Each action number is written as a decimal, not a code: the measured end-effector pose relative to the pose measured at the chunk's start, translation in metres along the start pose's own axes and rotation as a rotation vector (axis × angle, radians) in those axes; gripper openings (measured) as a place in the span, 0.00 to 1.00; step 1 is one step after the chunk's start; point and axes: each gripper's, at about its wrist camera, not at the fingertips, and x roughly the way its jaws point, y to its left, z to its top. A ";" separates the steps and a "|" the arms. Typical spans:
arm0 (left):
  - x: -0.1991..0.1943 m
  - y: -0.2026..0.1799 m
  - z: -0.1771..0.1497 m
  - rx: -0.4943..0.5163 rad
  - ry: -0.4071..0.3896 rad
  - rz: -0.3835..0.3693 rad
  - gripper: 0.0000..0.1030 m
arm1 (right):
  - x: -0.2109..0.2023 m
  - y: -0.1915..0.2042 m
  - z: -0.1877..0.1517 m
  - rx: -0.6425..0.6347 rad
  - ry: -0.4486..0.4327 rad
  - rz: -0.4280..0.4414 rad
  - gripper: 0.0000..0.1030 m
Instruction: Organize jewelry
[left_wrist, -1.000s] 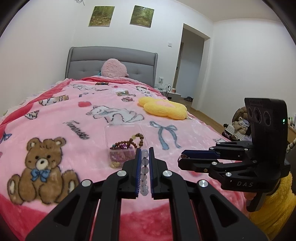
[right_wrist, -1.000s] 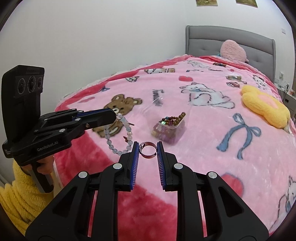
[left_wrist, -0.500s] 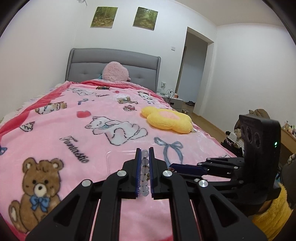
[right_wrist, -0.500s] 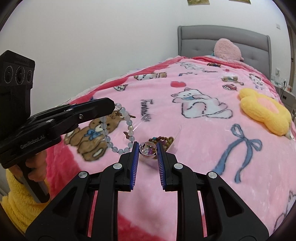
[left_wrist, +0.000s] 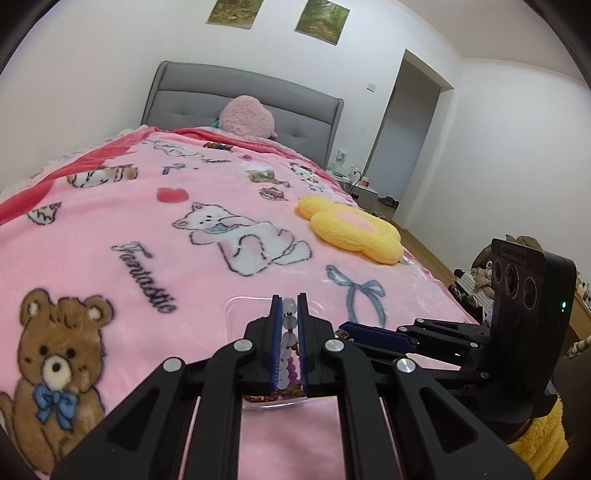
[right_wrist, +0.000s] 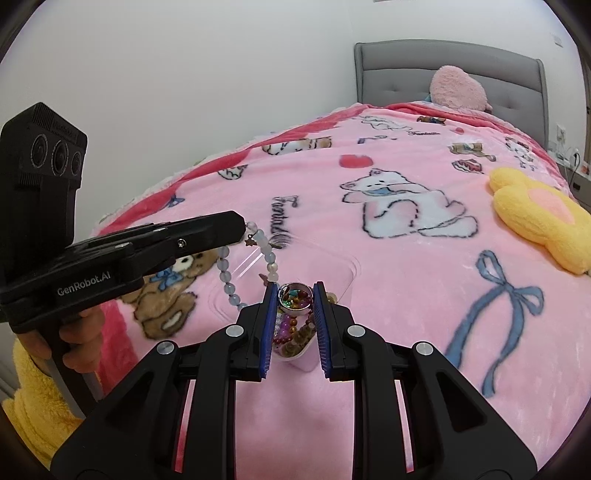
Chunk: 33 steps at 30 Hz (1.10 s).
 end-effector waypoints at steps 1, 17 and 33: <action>0.001 0.001 -0.001 0.002 0.002 -0.001 0.07 | 0.002 0.001 -0.001 -0.010 0.004 -0.003 0.19; 0.013 0.011 -0.014 -0.005 0.031 -0.013 0.07 | 0.015 0.016 -0.011 -0.112 0.034 -0.070 0.20; -0.007 0.016 -0.019 -0.019 -0.028 -0.013 0.27 | -0.012 0.018 -0.015 -0.104 -0.034 -0.042 0.44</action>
